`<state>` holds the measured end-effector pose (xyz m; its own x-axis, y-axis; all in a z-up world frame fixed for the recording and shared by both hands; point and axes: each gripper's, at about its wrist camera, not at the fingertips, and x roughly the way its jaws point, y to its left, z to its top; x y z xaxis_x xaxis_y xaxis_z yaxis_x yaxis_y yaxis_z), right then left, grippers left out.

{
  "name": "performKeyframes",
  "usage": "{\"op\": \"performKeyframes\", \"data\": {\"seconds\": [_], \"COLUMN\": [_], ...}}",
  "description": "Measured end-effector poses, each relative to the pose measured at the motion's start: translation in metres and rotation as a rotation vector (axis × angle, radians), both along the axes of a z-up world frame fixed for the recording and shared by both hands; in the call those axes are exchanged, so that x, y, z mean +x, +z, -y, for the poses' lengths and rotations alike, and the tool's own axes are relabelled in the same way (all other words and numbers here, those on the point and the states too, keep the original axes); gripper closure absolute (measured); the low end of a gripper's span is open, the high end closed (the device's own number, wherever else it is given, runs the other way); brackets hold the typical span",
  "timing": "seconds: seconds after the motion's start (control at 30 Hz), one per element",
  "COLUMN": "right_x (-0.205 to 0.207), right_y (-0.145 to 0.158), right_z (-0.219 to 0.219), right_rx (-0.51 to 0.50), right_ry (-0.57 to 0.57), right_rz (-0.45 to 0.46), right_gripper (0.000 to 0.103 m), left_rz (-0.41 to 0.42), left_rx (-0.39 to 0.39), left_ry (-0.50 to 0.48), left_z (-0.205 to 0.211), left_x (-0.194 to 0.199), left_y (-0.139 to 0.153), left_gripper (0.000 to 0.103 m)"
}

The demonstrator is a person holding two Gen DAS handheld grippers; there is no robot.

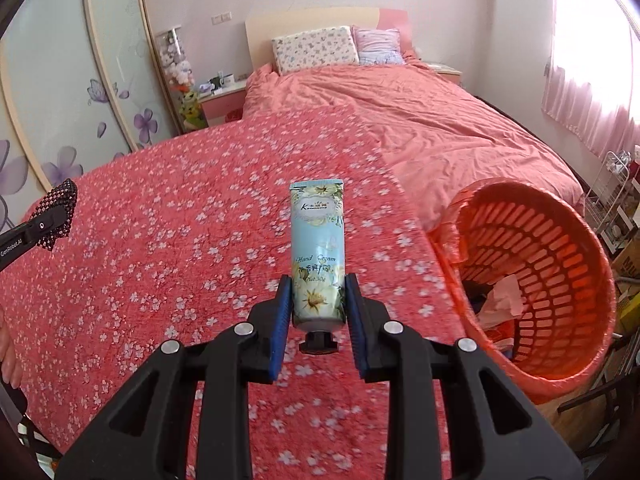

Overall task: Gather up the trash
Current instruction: 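Lift the mesh pad with the left gripper while the right lifts the cream tube, then carry the mesh pad and cream tube over the basket and open both grippers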

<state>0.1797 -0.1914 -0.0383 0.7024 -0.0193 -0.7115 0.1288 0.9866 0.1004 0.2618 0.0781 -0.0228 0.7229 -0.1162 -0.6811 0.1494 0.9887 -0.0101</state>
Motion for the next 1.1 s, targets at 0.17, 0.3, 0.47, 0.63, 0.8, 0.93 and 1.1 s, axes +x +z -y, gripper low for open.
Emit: {"op": "performKeyframes", "data": {"seconds": [0.17, 0.3, 0.47, 0.63, 0.8, 0.93, 1.1], "right_x": [-0.011, -0.020, -0.031, -0.042, -0.052, -0.058, -0.059], "right_y": [0.008, 0.014, 0.019, 0.023, 0.022, 0.018, 0.014], "right_z": [0.014, 0.029, 0.053, 0.086, 0.126, 0.154, 0.182], "right_rx": [0.003, 0.008, 0.013, 0.011, 0.020, 0.044, 0.077], "right_ry": [-0.026, -0.054, -0.095, -0.153, -0.231, -0.285, -0.331], "right_rz": [0.024, 0.040, 0.057, 0.072, 0.076, 0.075, 0.080], "right_gripper": [0.076, 0.076, 0.076, 0.076, 0.076, 0.076, 0.076], "left_rz": [0.024, 0.041, 0.057, 0.060, 0.049, 0.026, -0.016], "left_rx": [0.006, 0.003, -0.003, -0.041, -0.084, -0.124, -0.139], "left_ry": [-0.050, -0.102, -0.174, -0.264, -0.382, -0.484, -0.577], "left_z": [0.025, 0.052, 0.088, 0.132, 0.188, 0.238, 0.295], "left_x": [-0.008, -0.013, -0.020, -0.029, -0.040, -0.047, -0.051], "left_y": [0.011, 0.018, 0.026, 0.033, 0.033, 0.027, 0.014], "left_gripper": [0.091, 0.091, 0.091, 0.091, 0.091, 0.091, 0.091]}}
